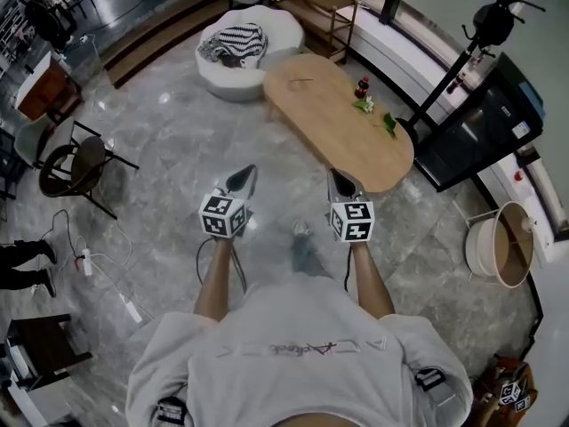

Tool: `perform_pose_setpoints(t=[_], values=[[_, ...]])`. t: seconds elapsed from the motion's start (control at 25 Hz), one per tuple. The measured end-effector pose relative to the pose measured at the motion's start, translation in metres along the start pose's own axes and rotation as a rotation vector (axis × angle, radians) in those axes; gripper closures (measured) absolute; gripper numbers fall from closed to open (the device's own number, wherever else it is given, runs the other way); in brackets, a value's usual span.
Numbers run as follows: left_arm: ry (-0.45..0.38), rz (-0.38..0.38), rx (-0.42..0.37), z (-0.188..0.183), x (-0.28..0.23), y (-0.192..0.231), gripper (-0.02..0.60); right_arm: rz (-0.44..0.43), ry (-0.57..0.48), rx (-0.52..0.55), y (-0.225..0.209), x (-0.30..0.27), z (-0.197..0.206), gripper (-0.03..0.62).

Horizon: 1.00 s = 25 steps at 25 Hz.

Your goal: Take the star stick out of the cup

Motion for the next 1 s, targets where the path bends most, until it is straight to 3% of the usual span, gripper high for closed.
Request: perform_pose_setpoints(t=[1.0], values=[[0.024,-0.02,0.017,-0.087,-0.233,0.105,0.581,-0.051,0.025,0.007,-0.145,-0.217,-0.081,0.591]])
Point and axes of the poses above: the fingertips, and each gripper's own axes: x backward along the fingers, y to its left, z out of its underside, the point moved 9 cm from there along x, backward along the fingers, and after that the axes turned 1 degree about x, right-handed, at the moved point
